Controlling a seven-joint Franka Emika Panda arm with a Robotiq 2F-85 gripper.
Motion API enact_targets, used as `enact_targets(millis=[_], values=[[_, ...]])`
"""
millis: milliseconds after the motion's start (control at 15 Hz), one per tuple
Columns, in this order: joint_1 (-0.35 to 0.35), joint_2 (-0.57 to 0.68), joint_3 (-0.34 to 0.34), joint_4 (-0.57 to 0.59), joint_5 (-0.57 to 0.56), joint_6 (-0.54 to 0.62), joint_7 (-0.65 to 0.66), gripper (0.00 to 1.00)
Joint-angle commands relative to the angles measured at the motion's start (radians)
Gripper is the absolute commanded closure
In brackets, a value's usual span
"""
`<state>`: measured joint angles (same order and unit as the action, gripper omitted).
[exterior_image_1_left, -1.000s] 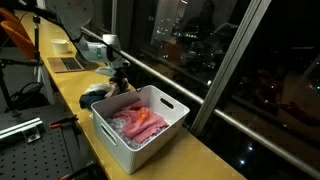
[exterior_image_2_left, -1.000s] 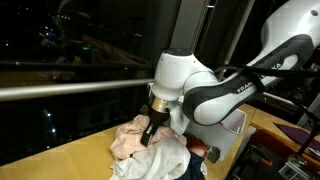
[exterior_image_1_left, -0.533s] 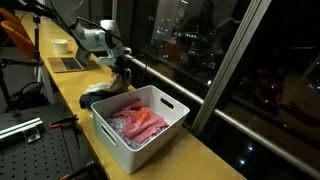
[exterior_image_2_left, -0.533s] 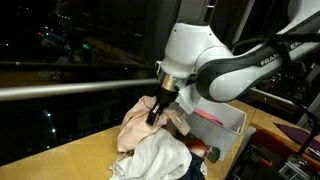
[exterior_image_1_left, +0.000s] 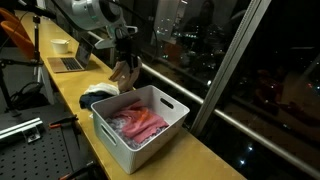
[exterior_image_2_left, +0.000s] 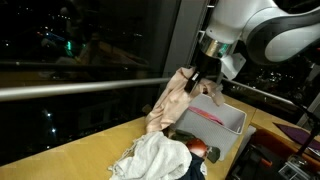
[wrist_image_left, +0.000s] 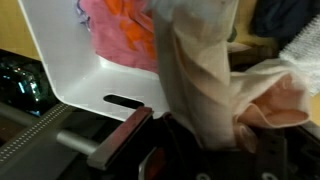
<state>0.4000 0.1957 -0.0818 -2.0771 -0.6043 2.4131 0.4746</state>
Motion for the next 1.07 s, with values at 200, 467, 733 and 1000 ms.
enact_targets(millis=[200,467,733,1000], values=[[-0.197,-0.242,0.055,-0.227,-0.035,0.008,0.020,1.00],[-0.280,-0.290,0.076,-0.286,-0.021,0.015,0.008,1.00],[-0.327,-0.320,0.091,-0.308,-0.027,0.003,0.008,1.00],[-0.362,-0.365,0.094,-0.300,-0.019,-0.037,-0.016,1.00]])
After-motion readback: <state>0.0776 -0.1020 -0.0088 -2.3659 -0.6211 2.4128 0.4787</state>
